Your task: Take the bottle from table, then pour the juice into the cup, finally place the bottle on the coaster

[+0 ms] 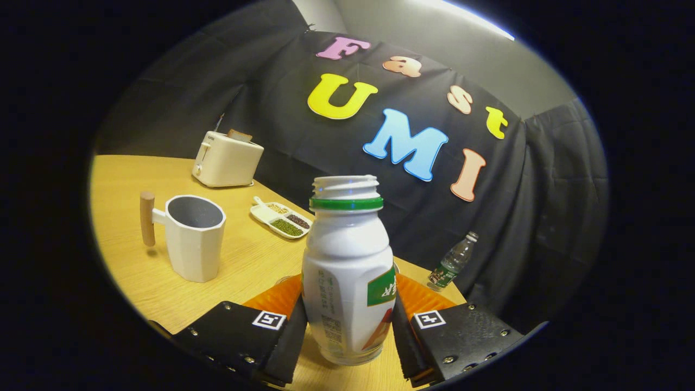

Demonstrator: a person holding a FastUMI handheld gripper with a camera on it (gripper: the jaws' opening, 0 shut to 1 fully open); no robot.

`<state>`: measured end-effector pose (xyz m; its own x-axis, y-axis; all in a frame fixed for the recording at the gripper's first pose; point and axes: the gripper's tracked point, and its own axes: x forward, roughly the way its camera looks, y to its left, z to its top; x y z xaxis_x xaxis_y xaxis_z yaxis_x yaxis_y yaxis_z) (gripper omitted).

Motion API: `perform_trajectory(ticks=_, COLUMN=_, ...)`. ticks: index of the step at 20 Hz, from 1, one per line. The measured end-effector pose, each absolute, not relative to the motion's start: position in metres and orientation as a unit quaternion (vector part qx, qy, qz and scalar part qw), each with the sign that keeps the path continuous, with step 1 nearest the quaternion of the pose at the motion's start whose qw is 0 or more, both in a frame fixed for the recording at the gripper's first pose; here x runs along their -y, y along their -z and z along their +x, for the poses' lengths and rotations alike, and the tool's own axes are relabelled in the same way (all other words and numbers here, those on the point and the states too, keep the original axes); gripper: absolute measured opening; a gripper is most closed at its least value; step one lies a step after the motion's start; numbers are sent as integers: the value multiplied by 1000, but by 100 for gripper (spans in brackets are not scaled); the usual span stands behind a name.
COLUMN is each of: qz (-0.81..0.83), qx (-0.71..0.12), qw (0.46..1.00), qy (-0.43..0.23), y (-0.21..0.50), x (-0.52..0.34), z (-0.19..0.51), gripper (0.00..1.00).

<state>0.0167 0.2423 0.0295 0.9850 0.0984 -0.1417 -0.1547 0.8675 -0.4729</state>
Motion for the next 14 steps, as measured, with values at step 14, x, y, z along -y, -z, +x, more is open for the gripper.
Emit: perform_trajectory(ticks=14, qz=-407, qx=-69, qw=906, qy=-94, y=-29, x=-278, z=32, gripper=71)
